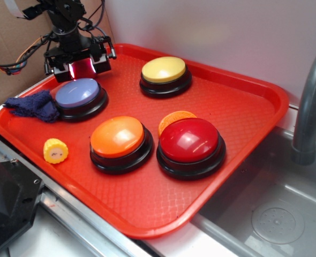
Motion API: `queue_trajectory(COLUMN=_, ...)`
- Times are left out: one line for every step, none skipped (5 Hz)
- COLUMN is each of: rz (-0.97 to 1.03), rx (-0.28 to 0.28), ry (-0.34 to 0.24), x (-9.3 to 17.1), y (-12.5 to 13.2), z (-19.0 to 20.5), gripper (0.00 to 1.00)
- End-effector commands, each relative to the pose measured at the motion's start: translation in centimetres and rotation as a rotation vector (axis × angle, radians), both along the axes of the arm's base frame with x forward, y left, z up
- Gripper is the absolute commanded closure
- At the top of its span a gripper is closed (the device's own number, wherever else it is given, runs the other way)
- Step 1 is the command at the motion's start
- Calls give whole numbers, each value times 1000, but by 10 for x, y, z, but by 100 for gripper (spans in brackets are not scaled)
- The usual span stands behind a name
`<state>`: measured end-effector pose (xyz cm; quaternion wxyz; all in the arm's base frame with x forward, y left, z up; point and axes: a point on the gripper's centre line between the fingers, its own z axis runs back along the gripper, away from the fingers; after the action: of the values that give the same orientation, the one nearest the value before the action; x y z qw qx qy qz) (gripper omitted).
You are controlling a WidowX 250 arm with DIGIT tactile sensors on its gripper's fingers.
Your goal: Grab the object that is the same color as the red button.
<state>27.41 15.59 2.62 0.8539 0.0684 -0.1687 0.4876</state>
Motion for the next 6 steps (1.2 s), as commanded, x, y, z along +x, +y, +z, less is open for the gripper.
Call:
queue_trajectory(rz=31, rx=-23, ry=-61, x=0, y=11, z=23, gripper=100)
queue_trajectory(rz=12, rx=-50, ry=-48, x=-6, y=10, z=39, gripper=100)
queue_trajectory(rz=-65, rx=-65, ry=-13, x=-10, y=-2, z=68, gripper=100)
queue_trajectory(rz=-145, rx=-59, ry=13, x=-17, y=-16, z=92, gripper=100)
queue_trajectory(rz=-257, rx=-69, ry=58, x=-25, y=-35, z=112, gripper=100)
queue_trajectory(rz=-407, rx=-105, ry=79, x=-30, y=-69, z=128, gripper=100)
